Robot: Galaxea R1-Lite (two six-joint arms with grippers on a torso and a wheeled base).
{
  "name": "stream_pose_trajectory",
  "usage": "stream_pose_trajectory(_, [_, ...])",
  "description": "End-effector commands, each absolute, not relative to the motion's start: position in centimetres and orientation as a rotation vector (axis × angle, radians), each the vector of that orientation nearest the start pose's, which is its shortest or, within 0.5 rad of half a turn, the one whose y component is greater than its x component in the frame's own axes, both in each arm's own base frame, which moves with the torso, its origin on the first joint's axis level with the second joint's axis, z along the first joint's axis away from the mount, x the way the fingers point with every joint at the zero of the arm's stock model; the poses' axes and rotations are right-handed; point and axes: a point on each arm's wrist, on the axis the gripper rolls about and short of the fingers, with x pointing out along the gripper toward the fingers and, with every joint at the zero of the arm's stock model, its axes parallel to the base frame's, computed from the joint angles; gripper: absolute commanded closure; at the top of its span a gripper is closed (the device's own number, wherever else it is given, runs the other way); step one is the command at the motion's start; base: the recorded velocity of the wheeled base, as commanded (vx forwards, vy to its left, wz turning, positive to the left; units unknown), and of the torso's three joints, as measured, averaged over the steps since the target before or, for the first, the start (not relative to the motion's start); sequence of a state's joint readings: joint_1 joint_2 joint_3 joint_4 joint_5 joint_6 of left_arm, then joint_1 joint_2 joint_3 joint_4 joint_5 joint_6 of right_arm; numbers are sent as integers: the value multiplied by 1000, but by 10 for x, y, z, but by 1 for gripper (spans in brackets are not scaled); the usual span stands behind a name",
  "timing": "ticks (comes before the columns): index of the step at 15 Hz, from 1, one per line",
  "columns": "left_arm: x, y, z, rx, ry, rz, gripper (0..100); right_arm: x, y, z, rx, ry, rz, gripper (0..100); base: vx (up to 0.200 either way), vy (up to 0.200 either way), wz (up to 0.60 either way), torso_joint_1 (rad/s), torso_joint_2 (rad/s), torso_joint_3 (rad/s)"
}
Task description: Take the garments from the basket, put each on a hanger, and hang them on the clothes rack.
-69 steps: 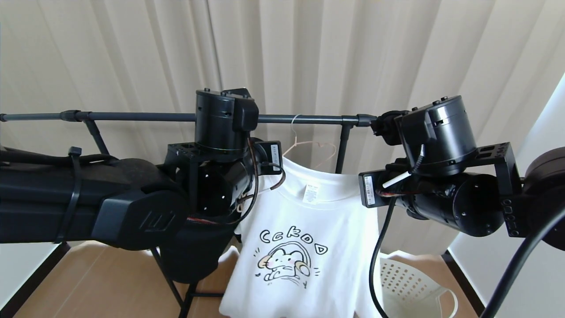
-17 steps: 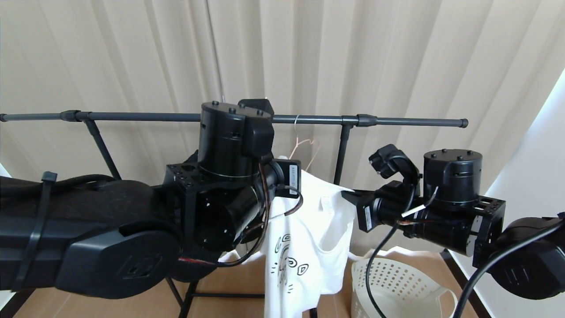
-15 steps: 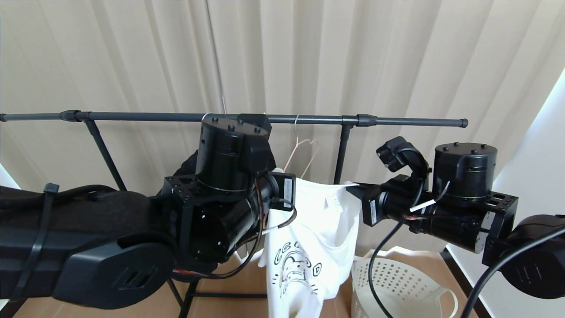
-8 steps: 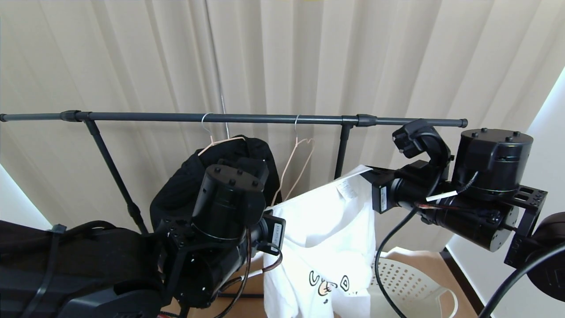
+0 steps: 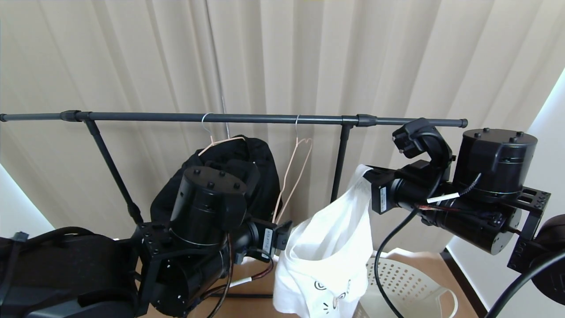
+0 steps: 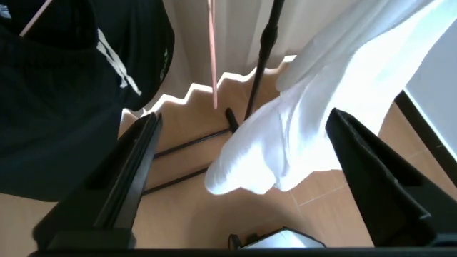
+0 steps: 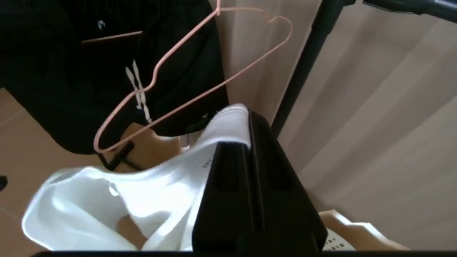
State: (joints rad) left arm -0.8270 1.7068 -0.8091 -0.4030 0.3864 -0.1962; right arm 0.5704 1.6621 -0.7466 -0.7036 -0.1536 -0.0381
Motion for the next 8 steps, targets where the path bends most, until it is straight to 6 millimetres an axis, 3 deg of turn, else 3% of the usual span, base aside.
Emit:
stream_pose_trajectory(1, [214,-214,170,68,417,-380,0,247,154,187,-114,184,418,100,0,0,0,0,0,0])
stream_pose_trajectory(4, [232,-221,169,83,408,-360,0,242,151,190,-128,170,420,100,0,0,0,0,0,0])
stream_pose_trajectory(8, [275,-234,159,119,400,-312,0,239,149,191,-146,166,420,100,0,0,0,0,0,0])
